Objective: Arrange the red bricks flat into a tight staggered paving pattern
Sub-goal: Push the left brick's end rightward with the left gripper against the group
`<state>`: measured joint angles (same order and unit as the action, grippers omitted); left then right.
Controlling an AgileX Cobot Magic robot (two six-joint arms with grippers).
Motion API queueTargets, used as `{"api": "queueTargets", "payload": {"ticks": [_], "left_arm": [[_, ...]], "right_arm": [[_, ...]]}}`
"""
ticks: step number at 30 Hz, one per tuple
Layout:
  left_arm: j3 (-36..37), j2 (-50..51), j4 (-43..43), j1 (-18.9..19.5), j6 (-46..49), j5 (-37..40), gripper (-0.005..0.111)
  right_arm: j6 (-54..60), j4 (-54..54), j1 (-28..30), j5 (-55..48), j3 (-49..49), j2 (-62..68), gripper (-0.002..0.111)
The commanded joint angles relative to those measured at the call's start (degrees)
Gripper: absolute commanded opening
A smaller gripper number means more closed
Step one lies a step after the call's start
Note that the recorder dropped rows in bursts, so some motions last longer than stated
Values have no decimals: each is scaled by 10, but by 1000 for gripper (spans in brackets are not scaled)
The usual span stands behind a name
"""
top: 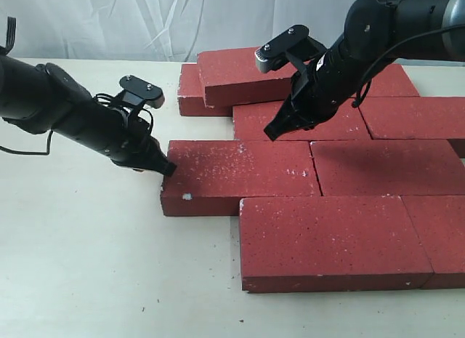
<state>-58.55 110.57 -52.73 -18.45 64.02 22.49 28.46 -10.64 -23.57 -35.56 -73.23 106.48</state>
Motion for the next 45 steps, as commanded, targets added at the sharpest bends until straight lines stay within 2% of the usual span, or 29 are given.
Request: {"api": "queueTargets", "payload": {"ticks": [1, 4, 16, 25, 30, 38, 45], "left_arm": [[-2, -6, 35, -5, -11, 20, 0], [-2, -6, 46, -5, -41, 1, 0], [-2, -6, 55, -5, -41, -36, 0], [-2, -6, 117, -5, -43, -28, 0], [-2, -6, 117, -6, -49, 33, 0], [-2, -6, 79, -6, -34, 8, 0], [-2, -6, 73, -6, -34, 35, 0]], "right_arm": [[3, 0, 1, 3, -1, 1, -1], [3, 0, 1, 3, -1, 1, -1], [3, 0, 1, 3, -1, 1, -1], [4, 0, 1, 2, -1, 0, -1], [4, 0, 1, 3, -1, 0, -1], [4, 0, 1, 3, -1, 0, -1], [4, 0, 1, 3, -1, 0, -1]]}}
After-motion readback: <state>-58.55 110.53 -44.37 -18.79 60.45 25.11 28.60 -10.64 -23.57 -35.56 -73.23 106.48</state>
